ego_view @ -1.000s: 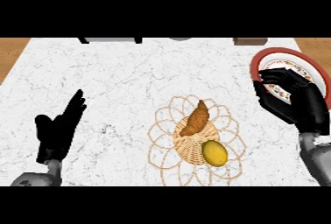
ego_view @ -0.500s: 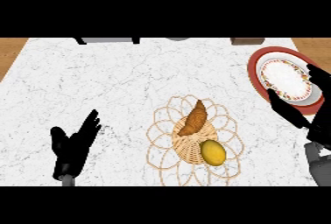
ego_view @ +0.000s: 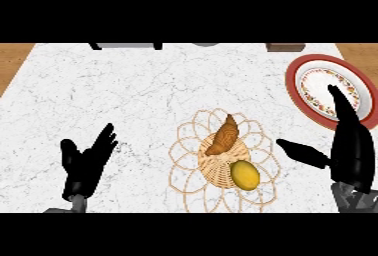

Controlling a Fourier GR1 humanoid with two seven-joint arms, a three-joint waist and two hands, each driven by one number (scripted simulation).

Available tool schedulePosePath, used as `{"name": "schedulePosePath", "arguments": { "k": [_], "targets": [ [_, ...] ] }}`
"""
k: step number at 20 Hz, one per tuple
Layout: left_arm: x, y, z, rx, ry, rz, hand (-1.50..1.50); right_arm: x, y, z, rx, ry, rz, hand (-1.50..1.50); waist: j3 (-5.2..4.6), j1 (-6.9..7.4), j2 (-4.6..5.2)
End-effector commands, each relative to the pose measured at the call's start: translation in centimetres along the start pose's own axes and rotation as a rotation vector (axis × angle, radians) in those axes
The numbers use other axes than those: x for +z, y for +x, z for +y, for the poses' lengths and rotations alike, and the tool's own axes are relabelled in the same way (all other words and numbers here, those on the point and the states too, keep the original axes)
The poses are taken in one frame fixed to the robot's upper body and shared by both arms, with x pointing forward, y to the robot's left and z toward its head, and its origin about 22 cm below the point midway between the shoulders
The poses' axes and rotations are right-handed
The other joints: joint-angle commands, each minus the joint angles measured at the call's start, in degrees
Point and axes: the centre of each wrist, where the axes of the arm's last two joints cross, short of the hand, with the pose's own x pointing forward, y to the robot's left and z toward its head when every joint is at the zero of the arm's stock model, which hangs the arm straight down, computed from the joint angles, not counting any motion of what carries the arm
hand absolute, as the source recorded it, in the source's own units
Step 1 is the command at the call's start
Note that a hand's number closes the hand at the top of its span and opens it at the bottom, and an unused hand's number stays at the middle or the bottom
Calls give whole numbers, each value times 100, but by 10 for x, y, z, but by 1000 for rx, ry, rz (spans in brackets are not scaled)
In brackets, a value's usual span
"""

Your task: Pick the croissant from the placemat and place it in the plate

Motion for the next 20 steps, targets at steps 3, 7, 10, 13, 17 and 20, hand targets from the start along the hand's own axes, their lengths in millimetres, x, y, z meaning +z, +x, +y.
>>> {"name": "schedulePosePath", "arguments": {
  "k": [3,7,10,13,17,20],
  "targets": [
    [-7,12,-8,20,-35,-12,0,13,54,0,222,199,105,-150,7,120,15],
    [-2,-1,-13,-1,-7,-12,0,20,80,8,338,273,184,-150,16,124,13],
    [-5,-8,-1,8,-29,-1,0,16,108,28,357,294,214,-150,20,181,37],
    [-8,1,-8,9,-16,-15,0,20,111,53,363,315,235,-150,30,146,37],
    [-7,-3,-26,6,-4,-6,0,22,114,84,424,321,270,-150,33,128,40],
    [2,-7,-5,2,-31,-5,0,28,118,95,424,355,323,-150,33,137,30]
  ]
}}
